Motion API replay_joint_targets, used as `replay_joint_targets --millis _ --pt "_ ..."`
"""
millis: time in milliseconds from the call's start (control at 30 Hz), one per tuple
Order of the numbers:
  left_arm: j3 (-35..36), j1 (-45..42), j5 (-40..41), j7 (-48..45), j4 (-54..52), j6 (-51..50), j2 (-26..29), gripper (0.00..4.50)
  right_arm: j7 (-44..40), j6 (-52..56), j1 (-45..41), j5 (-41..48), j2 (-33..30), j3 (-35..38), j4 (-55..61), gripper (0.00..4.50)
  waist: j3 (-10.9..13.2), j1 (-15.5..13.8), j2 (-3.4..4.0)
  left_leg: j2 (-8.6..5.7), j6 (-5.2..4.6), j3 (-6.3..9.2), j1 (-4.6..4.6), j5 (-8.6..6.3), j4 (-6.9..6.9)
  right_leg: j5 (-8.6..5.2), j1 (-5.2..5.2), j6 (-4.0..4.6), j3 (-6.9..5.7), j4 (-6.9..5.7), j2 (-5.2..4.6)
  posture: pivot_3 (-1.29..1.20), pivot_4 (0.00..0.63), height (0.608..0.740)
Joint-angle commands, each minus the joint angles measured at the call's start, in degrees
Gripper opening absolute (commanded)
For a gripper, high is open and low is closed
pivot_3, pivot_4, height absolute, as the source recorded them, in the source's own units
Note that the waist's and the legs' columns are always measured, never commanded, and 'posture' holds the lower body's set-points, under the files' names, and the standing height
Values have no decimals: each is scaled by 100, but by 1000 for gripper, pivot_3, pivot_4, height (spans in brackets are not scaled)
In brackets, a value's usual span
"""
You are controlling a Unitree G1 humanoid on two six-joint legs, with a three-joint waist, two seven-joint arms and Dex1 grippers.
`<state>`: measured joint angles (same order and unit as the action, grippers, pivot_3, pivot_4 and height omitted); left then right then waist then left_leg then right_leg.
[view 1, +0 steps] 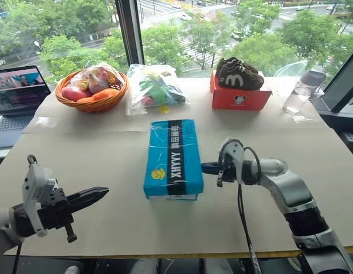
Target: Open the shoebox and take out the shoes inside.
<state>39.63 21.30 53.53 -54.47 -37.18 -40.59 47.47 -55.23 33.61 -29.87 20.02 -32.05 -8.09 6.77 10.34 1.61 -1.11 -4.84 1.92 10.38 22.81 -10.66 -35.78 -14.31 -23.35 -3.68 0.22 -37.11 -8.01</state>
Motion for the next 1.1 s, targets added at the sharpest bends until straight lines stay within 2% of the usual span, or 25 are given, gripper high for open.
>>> replay_joint_targets --millis 33,433,633,667,767,833,933,1000,1100 --pt "166 -6 151 83 -163 16 59 0 -56 137 -261 434 52 327 338 52 0 -15 0 3 0 -3 0 0 0 1 -2 1 2 0 3 0 150 740" --pt "170 -47 322 275 -293 -4 87 0 -92 331 -751 588 -7 185 744 52 0 -40 0 77 9 -75 9 -9 0 32 -53 41 57 4 75 0 150 740" --pt "617 41 845 348 -441 -132 175 0 -224 258 -1692 21 132 -677 675 52 0 21 0 92 10 -94 16 -9 1 46 -76 50 69 4 87 0 150 740" --pt "732 74 943 335 -461 -169 210 0 -174 276 -1901 -110 251 -887 593 52 0 31 0 93 10 -95 16 -9 1 47 -76 51 69 4 88 0 150 740" --pt "1458 26 1521 363 -463 -244 422 0 463 317 -3086 -763 1435 -1678 -86 52 2 164 -1 103 12 -103 14 -10 -2 51 -84 56 76 -1 97 0 150 740" --pt "1741 -53 1885 436 -411 -280 558 0 770 251 -3463 -800 2020 -1579 -393 52 4 220 0 140 14 -114 14 -9 4 74 -97 80 86 3 135 0 150 740" --pt "2121 -124 2415 516 -352 -345 752 0 1339 118 -3978 -449 2789 -694 -878 52 5 183 3 176 29 -103 5 -18 12 70 -97 106 80 1 175 0 150 740" --pt "2267 -67 2602 540 -364 -399 774 0 1437 75 -4029 -418 2791 -412 -1037 52 5 124 3 176 35 -98 7 -20 12 91 -98 141 78 2 178 0 150 740" --pt "2347 71 2563 554 -417 -420 745 0 1368 213 -3883 -398 2589 -281 -1084 52 1 80 -5 173 45 -102 1 -23 9 91 -87 139 79 10 178 0 150 740"
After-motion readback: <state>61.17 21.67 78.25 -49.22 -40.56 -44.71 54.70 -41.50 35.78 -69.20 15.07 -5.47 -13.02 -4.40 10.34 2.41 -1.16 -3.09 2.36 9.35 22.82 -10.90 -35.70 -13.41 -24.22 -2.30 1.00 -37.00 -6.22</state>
